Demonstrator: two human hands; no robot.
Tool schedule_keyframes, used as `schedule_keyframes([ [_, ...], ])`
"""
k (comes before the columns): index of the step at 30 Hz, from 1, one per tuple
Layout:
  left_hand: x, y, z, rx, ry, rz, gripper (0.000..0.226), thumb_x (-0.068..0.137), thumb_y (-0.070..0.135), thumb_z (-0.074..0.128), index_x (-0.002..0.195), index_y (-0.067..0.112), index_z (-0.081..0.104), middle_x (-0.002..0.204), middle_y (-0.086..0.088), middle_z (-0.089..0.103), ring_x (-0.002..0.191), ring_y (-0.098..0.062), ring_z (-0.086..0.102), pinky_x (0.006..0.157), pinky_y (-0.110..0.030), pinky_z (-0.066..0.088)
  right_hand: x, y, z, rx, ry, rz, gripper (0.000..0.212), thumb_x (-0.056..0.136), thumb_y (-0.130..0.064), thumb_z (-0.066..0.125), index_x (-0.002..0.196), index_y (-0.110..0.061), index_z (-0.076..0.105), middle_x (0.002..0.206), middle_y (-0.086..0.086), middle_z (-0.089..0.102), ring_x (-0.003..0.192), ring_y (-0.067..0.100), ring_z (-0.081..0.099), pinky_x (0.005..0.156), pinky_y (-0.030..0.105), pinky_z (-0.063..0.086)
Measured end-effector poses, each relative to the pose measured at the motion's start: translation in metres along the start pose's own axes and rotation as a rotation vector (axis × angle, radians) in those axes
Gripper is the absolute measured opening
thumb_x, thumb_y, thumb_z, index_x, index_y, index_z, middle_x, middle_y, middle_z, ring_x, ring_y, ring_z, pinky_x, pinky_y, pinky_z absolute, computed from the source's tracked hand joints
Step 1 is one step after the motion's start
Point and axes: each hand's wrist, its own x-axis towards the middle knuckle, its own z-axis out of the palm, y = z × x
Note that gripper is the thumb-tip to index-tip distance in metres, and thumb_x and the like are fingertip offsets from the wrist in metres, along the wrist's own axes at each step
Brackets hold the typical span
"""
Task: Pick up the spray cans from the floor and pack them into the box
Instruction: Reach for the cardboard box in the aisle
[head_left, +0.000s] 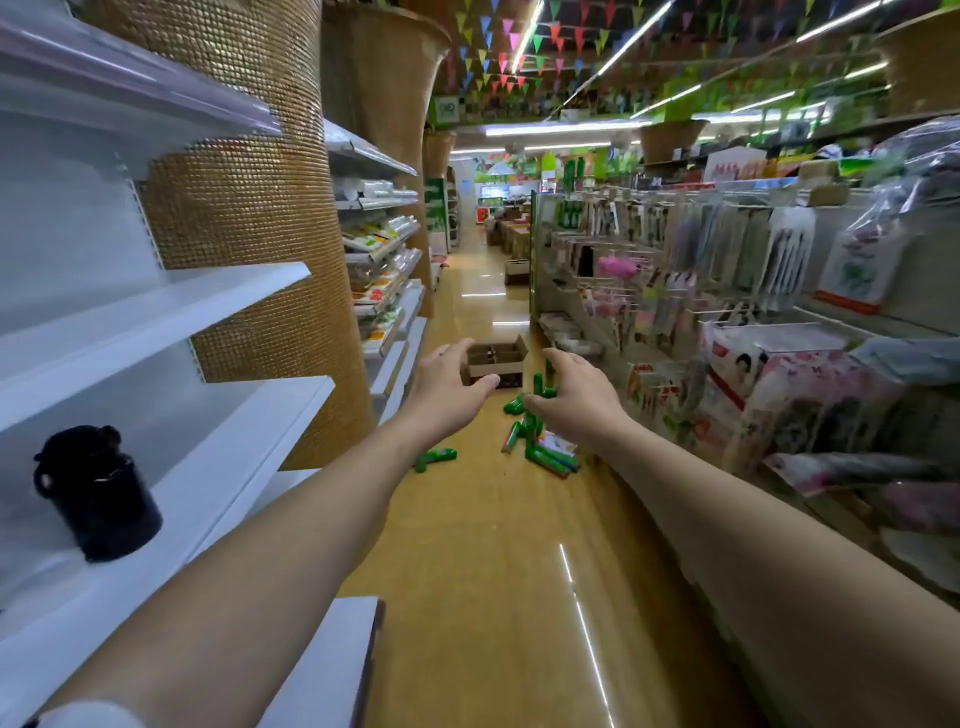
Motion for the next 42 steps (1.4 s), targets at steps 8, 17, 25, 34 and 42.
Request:
schedule_keyframes([
  [8,0.138,0.007,0.062,0.032,-0.010,-0.055,0.064,0.092,0.049,0.062,0.149,0.029,0.039,0.156,-0.002,0.037,0.143,-0.023,0.033,0.111,-0.039,0.033,0.141,0.057,0.005,-0.004,-0.011,-0.022,0.077,0.087,-0.043,0.069,0.152,-0.022,0.034,0.151,0.001,0.043,0.137,0.024,0.042,0.110,0.040,0.038],
  [17,0.277,0.004,0.133,0.071,0.030,-0.093,0.066,0.089,0.053,0.062,0.147,0.029,0.041,0.154,-0.002,0.041,0.142,-0.023,0.036,0.113,-0.040,0.032,0.279,0.126,0.019,0.010,-0.029,-0.014,0.069,0.087,-0.038,0.071,0.148,-0.023,0.040,0.146,0.002,0.048,0.130,0.021,0.048,0.103,0.037,0.044],
  [25,0.386,-0.044,0.182,0.043,0.014,-0.078,0.065,0.089,0.050,0.064,0.146,0.028,0.042,0.150,-0.001,0.045,0.136,-0.023,0.042,0.110,-0.041,0.040,0.386,0.154,0.074,0.017,-0.050,0.010,0.073,0.088,-0.035,0.071,0.151,-0.022,0.036,0.150,0.001,0.044,0.133,0.020,0.047,0.097,0.031,0.046],
  [34,0.562,-0.129,0.217,-0.004,-0.025,-0.079,0.068,0.089,0.051,0.064,0.149,0.029,0.039,0.154,-0.002,0.041,0.139,-0.023,0.039,0.110,-0.040,0.039,0.563,0.147,0.154,0.013,-0.049,0.015,0.074,0.087,-0.036,0.070,0.151,-0.021,0.036,0.149,0.003,0.045,0.135,0.022,0.045,0.108,0.038,0.042],
  [42,0.705,-0.192,0.248,-0.001,-0.047,-0.044,0.064,0.091,0.047,0.064,0.148,0.029,0.040,0.152,-0.001,0.043,0.137,-0.023,0.041,0.107,-0.037,0.039,0.711,0.157,0.221,0.026,-0.046,0.083,0.077,0.086,-0.040,0.070,0.152,-0.025,0.034,0.151,0.001,0.043,0.134,0.021,0.045,0.107,0.039,0.044],
])
